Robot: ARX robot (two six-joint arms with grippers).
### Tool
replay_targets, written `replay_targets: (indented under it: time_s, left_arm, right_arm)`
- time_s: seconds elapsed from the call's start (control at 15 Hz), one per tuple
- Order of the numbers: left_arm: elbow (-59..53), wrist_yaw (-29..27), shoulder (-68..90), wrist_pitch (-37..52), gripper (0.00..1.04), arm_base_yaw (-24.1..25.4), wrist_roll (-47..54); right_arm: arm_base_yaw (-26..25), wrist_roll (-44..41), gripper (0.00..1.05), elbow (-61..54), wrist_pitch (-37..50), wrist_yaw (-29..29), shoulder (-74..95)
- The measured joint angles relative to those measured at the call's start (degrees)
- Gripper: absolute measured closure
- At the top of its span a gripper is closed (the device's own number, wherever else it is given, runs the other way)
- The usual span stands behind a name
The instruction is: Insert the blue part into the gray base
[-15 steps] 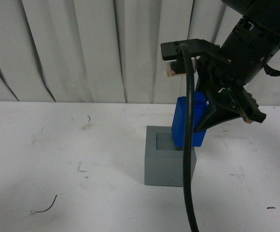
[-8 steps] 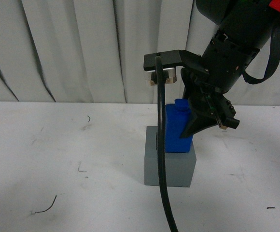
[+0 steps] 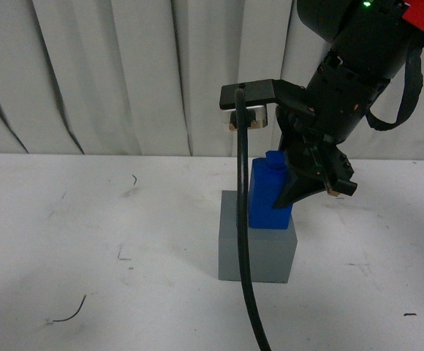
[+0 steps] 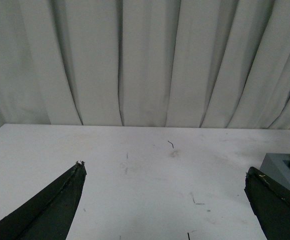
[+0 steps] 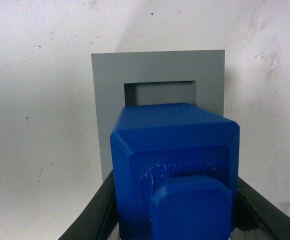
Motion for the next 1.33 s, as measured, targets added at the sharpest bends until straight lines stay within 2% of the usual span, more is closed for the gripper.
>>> replay_targets:
  time_s: [0.93,1.33]
  left_arm:
    - [0.0,0.0,0.0,0.0,0.07,0.0,0.0]
    - [0.0,0.0,0.0,0.0,0.07,0.0,0.0]
  right_arm:
    - [2.1,0.4,0.58,1.5,-1.0,-0.7,1.0]
    - [1.2,0.4,0.58,1.9,0.2,-0.5,1.4]
